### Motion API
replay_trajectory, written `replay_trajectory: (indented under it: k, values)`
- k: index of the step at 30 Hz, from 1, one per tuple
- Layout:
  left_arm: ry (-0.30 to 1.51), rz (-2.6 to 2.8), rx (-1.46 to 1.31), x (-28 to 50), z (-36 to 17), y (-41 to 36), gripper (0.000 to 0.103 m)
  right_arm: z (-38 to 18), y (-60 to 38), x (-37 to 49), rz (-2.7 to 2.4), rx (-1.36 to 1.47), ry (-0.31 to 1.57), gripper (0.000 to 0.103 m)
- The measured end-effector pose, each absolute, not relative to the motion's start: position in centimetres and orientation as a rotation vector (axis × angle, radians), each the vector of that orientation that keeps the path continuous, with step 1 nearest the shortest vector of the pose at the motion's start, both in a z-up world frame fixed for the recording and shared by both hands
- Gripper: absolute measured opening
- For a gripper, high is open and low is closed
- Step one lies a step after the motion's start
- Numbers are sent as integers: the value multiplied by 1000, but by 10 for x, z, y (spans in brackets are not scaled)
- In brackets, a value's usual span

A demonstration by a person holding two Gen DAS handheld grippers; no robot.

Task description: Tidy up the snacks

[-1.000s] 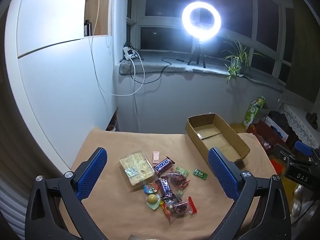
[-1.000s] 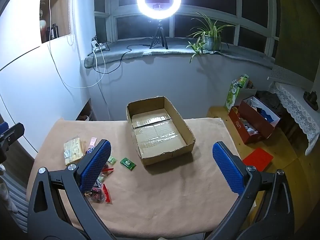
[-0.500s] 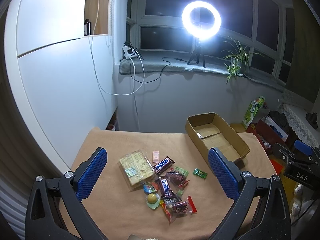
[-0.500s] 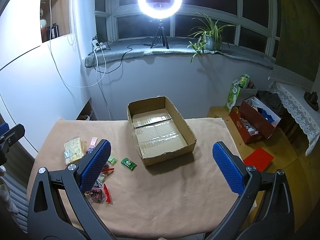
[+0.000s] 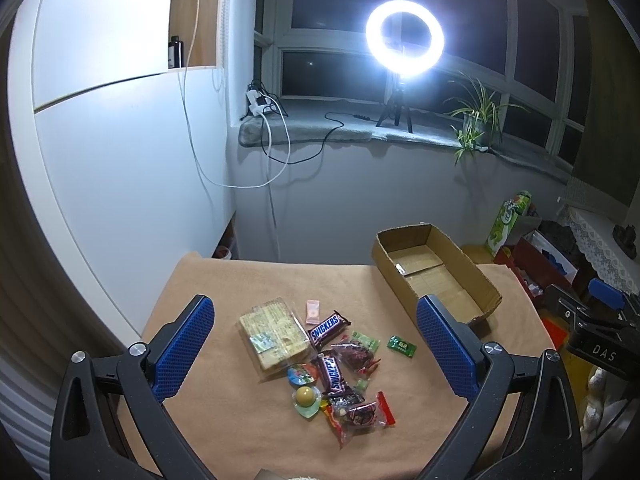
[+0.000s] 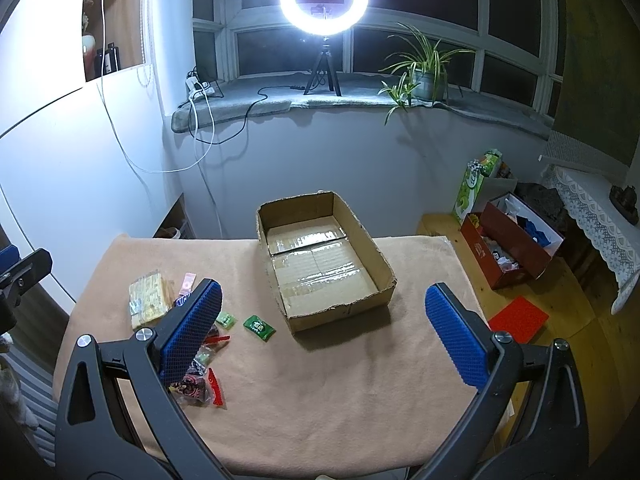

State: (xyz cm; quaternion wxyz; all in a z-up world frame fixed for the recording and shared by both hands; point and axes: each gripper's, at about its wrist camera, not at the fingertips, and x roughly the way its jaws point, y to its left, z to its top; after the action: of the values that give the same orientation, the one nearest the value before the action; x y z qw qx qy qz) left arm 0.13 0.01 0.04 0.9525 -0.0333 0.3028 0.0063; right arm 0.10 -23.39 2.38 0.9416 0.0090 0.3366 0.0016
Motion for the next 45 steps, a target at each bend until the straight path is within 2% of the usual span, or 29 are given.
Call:
replay_trajectory:
  k: [45]
  values:
    - [697, 19, -85, 25, -12, 2, 101, -11, -219, 34, 53, 12, 784, 103]
